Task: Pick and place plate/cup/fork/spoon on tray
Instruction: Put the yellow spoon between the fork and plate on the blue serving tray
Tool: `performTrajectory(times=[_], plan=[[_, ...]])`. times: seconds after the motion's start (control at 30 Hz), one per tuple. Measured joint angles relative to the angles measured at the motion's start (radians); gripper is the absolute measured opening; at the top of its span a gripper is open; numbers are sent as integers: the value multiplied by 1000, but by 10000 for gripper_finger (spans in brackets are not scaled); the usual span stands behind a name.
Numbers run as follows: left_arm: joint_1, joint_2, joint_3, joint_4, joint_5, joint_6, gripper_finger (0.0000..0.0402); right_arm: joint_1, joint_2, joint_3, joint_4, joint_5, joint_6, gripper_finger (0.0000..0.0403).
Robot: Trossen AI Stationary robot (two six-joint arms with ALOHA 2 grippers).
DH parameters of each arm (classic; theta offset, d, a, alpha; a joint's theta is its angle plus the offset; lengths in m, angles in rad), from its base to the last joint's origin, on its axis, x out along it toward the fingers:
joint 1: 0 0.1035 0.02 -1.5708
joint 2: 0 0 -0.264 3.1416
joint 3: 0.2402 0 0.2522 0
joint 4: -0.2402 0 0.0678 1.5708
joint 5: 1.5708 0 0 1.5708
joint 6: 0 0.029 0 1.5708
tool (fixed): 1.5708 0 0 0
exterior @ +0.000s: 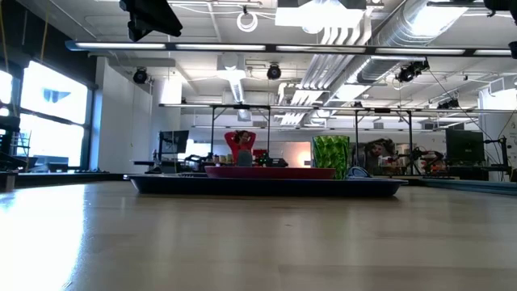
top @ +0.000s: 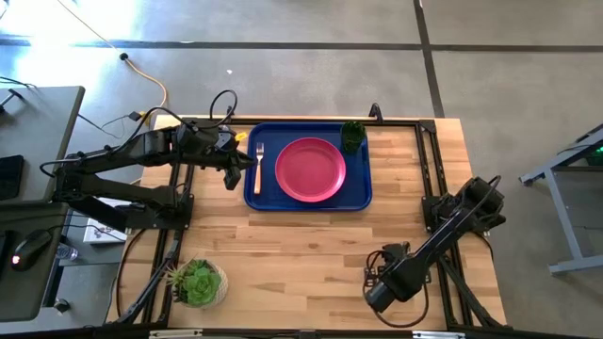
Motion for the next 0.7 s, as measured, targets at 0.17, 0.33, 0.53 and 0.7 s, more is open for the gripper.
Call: performTrajectory(times=[0.17, 0.33, 0.53, 0.7], plan=[[0, 0, 0, 0, 0, -1, 60, 14, 0, -43, 54, -3, -1, 149], [0, 0, 0, 0, 0, -10, 60, 16, 0, -82, 76, -18, -2, 149], [0, 0, 0, 0, -4, -26, 60, 15, 0, -123, 151, -8, -3, 149], [0, 0, 0, 0, -34, -27, 60, 15, -2, -165, 217, -23, 0, 149]])
